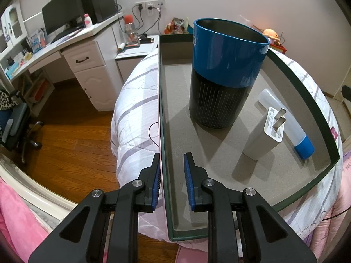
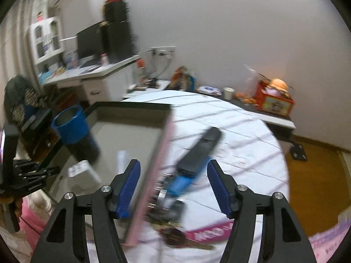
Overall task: Organize rigid objects
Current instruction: 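Grasp the black remote with the right tool and lift it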
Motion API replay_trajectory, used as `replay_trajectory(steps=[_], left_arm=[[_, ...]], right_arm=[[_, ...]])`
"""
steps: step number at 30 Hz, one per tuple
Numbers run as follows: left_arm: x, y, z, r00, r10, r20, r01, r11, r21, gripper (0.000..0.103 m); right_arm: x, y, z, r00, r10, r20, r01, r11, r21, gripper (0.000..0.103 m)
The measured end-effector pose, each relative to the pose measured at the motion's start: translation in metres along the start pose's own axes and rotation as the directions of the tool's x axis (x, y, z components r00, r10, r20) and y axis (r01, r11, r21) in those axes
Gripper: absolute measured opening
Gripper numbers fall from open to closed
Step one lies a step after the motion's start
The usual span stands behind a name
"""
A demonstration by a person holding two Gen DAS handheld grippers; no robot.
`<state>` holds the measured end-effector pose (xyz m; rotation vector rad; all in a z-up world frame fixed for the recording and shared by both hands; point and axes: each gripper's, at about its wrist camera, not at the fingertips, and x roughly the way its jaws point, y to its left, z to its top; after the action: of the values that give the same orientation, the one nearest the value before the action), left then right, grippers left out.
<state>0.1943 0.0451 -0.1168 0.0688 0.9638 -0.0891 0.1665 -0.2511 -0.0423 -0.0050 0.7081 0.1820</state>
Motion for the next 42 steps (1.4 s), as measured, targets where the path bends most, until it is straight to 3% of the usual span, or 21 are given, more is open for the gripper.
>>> replay_trajectory(steps=[5, 15, 23, 29, 42], left_arm=[[-0.001, -0.001, -0.001, 1.0, 0.004, -0.001, -0.004, 1.0, -0.002, 0.019], [-0.003, -0.003, 0.0, 1.0, 0.016, -0.006, -0.016, 1.0, -0.001, 0.019], [-0.003, -0.006, 0.001, 0.999, 0.032, -0.007, -0.032, 0.999, 0.011, 0.02], [-0.001, -0.008, 0.002, 0.999, 0.037, -0.006, -0.037, 0.999, 0.026, 0.023], [0.002, -0.006, 0.004, 1.0, 0.02, -0.001, -0.02, 0.999, 0.04, 0.026]], right_arm=[[0.007, -0.031, -0.012, 0.999, -0.038, -0.03, 0.039, 0.997, 0.061, 0.065], [0.044, -0.045, -0.031, 0.993, 0.003, -0.114, 0.008, 0.995, 0.1, 0.065], [0.079, -0.04, -0.001, 0.992, -0.003, -0.129, 0.015, 0.995, 0.095, 0.065], [0.124, -0.042, 0.025, 0.982, -0.004, -0.188, 0.03, 0.99, 0.135, 0.065], [0.17, -0.048, 0.03, 0.955, -0.041, -0.295, 0.076, 0.992, 0.105, 0.065]])
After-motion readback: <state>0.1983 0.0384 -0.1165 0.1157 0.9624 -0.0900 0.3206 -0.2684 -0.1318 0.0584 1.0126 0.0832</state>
